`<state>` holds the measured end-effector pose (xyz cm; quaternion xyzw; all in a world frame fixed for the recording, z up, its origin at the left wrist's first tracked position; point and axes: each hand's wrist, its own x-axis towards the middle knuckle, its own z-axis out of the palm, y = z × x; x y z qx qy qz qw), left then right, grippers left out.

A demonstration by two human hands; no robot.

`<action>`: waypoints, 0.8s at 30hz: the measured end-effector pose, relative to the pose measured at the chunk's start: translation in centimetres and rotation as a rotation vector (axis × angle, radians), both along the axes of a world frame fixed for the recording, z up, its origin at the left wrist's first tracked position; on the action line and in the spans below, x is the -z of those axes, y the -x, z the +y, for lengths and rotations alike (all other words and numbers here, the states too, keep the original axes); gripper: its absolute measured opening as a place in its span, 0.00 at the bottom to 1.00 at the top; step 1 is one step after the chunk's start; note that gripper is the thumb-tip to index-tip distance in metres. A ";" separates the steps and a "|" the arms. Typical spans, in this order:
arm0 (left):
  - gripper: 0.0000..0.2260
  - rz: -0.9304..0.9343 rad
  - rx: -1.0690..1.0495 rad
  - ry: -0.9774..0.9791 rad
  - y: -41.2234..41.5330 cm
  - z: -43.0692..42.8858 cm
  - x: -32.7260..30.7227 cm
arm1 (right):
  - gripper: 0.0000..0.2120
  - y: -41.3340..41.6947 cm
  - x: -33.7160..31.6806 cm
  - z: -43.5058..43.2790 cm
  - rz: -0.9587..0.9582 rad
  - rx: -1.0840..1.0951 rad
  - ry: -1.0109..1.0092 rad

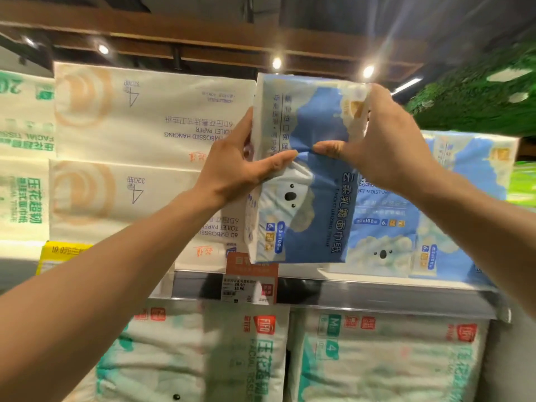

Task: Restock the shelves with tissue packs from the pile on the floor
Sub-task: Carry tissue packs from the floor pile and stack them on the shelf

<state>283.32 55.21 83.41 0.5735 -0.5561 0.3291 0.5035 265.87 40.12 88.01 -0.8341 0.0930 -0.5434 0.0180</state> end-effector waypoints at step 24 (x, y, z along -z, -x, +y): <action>0.40 -0.404 -0.568 -0.628 -3.6 4.1 2.2 | 0.71 -3.5 10.0 3.8 0.429 0.235 0.391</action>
